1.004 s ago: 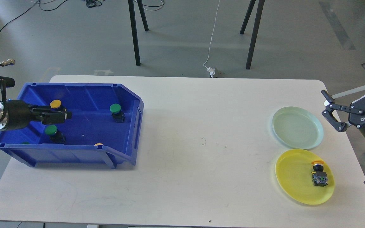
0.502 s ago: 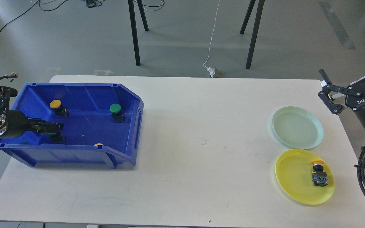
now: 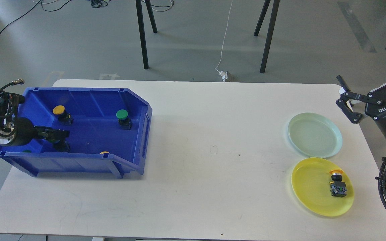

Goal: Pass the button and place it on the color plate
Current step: 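Grasp the green-capped button in the bin with the left gripper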

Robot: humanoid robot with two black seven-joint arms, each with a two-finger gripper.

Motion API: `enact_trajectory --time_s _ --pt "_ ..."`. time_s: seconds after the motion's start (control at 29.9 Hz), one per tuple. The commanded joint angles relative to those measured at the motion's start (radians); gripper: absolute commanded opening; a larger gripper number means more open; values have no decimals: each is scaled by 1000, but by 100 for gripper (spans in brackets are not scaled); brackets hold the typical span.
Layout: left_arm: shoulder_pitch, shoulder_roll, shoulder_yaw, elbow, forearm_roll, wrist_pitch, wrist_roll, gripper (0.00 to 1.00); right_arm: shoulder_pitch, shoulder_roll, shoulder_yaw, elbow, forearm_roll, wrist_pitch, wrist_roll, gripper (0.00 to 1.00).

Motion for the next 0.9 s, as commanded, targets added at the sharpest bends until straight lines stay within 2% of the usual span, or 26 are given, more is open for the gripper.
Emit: enact_trajectory --time_s 0.0,0.33,0.54,0.7,0.8,0.87 --pt "0 -8 1 3 1 3 0 92 -1 1 0 1 1 0 0 99" --pt "10 -10 3 5 3 3 0 87 -2 -1 1 1 1 12 0 99" --pt "10 -11 50 8 1 6 0 75 -2 -1 0 1 1 12 0 99" --pt "11 -16 52 20 0 8 0 61 -2 -1 1 0 1 12 0 99" --pt "10 -16 52 20 0 10 0 58 -2 -1 3 0 1 12 0 99" --pt "11 -16 52 20 0 10 0 50 -2 -1 1 0 1 12 0 99"
